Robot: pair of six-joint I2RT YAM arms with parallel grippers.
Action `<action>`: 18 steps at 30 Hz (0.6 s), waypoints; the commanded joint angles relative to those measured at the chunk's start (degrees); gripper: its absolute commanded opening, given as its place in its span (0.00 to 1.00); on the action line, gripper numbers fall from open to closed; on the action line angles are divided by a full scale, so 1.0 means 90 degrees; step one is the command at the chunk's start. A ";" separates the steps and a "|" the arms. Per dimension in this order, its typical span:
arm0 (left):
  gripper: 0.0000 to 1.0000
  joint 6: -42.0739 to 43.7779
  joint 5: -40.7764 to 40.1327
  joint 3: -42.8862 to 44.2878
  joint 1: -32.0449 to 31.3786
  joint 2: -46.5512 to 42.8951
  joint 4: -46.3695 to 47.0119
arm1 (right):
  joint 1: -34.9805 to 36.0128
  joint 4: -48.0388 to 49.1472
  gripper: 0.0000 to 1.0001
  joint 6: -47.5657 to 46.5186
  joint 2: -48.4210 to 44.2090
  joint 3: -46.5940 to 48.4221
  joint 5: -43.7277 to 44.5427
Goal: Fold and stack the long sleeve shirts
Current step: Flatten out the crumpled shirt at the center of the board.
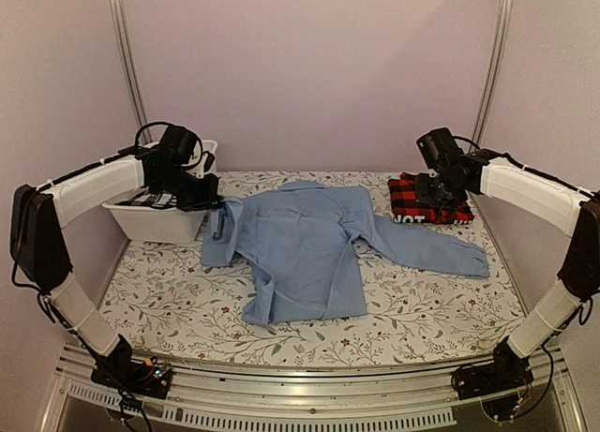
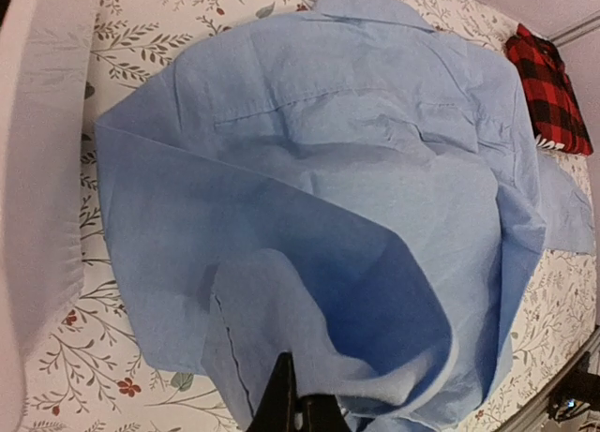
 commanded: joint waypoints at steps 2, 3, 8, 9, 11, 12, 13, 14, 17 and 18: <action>0.00 -0.0260 0.0120 -0.0125 -0.0460 0.0375 0.0768 | 0.1330 0.0519 0.68 0.0253 0.0350 0.0378 -0.0931; 0.00 -0.0297 0.0078 -0.0110 -0.0469 0.0484 0.0770 | 0.1605 0.0555 0.70 0.0300 0.0487 0.0452 -0.1003; 0.01 -0.0412 -0.0298 -0.0293 -0.0441 0.0897 0.0854 | 0.2607 0.0534 0.78 0.0585 0.1362 0.0820 -0.1122; 0.01 -0.0432 -0.0297 -0.0320 -0.0440 0.0996 0.0882 | 0.2712 0.0600 0.80 0.0636 0.1458 0.0811 -0.1189; 0.01 -0.0463 -0.0345 -0.0326 -0.0420 0.1193 0.0891 | 0.2837 0.0715 0.83 0.0792 0.1666 0.0793 -0.1326; 0.01 -0.0477 -0.0356 -0.0315 -0.0407 0.1272 0.0899 | 0.2872 0.0747 0.84 0.0842 0.1816 0.0798 -0.1389; 0.01 -0.0489 -0.0383 -0.0311 -0.0394 0.1329 0.0924 | 0.2902 0.0764 0.85 0.0906 0.1896 0.0800 -0.1408; 0.01 -0.0506 -0.0434 -0.0312 -0.0368 0.1377 0.0937 | 0.2932 0.0802 0.86 0.0943 0.2001 0.0787 -0.1424; 0.01 -0.0520 -0.0419 -0.0298 -0.0249 0.1538 0.1015 | 0.2932 0.0883 0.89 0.1025 0.2311 0.0769 -0.1471; 0.01 -0.0511 -0.0439 -0.0272 -0.0211 0.1609 0.1012 | 0.2931 0.0870 0.89 0.1040 0.2398 0.0771 -0.1411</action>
